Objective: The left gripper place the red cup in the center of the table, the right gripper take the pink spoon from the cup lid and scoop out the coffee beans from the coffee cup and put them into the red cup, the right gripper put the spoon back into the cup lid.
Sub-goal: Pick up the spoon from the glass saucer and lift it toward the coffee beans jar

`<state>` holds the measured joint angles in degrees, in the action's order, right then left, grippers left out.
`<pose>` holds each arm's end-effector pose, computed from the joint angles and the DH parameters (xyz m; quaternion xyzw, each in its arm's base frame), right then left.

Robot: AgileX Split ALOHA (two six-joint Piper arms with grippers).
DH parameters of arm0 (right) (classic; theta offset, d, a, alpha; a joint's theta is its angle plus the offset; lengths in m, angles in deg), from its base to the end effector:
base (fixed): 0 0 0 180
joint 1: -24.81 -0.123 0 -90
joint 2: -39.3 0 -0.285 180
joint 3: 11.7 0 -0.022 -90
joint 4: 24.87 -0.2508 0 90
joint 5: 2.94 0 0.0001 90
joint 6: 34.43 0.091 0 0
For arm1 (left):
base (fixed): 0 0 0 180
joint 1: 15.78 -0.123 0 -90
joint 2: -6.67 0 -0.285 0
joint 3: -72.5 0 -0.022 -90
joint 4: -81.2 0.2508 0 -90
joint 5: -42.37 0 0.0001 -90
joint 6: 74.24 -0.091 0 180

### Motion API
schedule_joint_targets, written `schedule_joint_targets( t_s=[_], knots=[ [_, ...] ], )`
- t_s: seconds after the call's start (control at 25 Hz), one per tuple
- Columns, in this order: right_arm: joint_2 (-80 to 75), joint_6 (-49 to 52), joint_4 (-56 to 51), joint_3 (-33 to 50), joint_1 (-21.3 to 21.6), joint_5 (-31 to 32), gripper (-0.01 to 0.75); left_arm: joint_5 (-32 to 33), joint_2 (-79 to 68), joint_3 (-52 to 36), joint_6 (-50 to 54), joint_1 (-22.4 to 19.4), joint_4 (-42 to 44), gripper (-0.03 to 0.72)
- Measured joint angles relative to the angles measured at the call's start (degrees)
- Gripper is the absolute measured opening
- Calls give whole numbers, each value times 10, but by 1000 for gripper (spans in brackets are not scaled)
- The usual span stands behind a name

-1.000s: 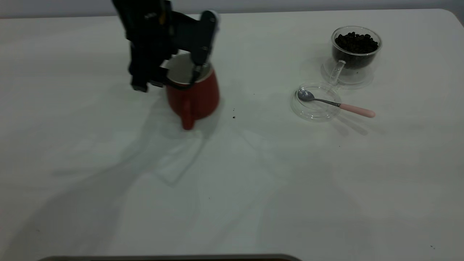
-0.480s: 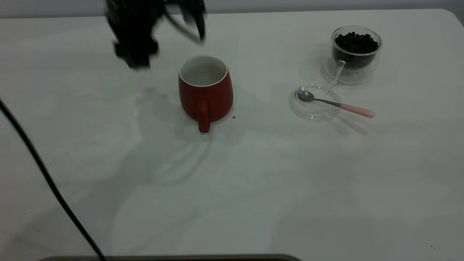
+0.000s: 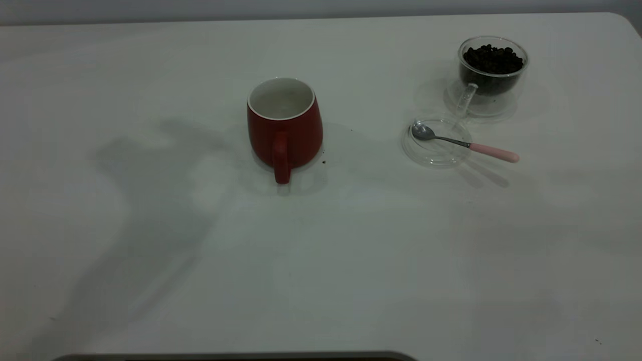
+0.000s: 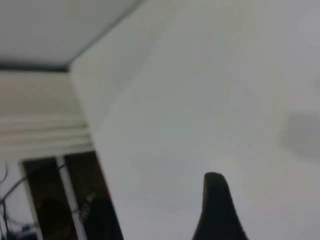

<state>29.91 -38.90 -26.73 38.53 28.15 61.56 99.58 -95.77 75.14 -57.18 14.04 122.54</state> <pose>-0.0005 0.0027 0.2642 -0.0094 0.8833 -0.0157 0.4685 0.3296 -0.1307 0.3153 0.2293 0.8969 0.2276 0.3019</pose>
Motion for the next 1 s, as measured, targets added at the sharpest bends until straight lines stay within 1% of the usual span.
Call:
schedule_joint_targets(
  t_s=[0.16,0.28,0.48,0.64,0.8,1.0],
  knots=[
    [0,0,0,0,0,0,575,65,87,0,29,0,1,569],
    [0,0,0,0,0,0,575,97,144,0,33,0,-13,569],
    [0,0,0,0,0,0,575,98,245,0,32,0,-64,569],
    [0,0,0,0,0,0,575,98,332,-10,25,0,-82,569],
    [0,0,0,0,0,0,575,98,438,-58,23,0,-91,569],
    [0,0,0,0,0,0,575,98,586,-145,-1,0,-144,569]
  ],
)
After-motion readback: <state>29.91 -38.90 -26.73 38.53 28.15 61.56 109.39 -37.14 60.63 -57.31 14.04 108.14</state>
